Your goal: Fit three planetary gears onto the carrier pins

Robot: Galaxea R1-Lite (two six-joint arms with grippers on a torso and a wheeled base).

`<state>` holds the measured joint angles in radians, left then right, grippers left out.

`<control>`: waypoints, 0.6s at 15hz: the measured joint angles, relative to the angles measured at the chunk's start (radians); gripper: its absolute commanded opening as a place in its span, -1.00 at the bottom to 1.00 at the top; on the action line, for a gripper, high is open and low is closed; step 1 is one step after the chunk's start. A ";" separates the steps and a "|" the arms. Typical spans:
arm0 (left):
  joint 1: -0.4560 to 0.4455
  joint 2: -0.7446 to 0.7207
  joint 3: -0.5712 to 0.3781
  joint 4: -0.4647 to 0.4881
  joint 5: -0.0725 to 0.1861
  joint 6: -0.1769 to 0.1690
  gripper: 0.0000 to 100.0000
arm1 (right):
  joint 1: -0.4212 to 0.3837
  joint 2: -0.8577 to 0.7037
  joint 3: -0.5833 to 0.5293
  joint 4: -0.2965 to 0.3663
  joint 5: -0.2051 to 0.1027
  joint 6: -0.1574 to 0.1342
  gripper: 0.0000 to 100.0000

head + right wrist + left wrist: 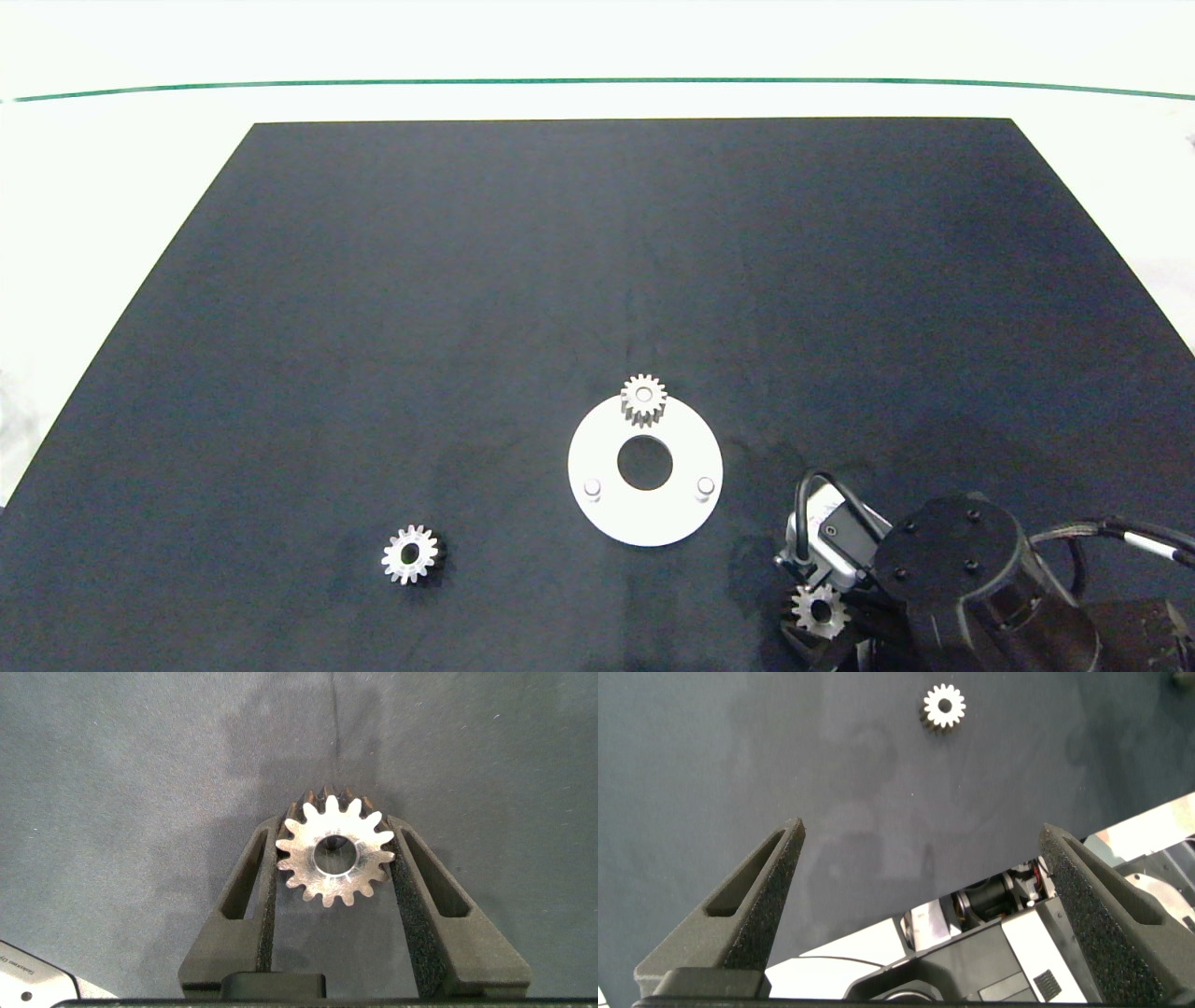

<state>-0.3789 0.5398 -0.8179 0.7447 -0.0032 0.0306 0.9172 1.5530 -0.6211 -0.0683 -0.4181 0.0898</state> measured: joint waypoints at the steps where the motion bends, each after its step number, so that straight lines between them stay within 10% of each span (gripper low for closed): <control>1: -0.001 0.000 0.000 0.006 0.000 0.000 1.00 | 0.000 -0.006 -0.013 0.010 0.000 -0.004 -0.56; 9: -0.001 -0.003 0.000 0.007 0.000 0.000 1.00 | -0.003 -0.017 -0.324 0.278 0.000 -0.008 -0.56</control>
<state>-0.3804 0.5368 -0.8177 0.7519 -0.0032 0.0306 0.9145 1.5360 -0.9449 0.2096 -0.4181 0.0817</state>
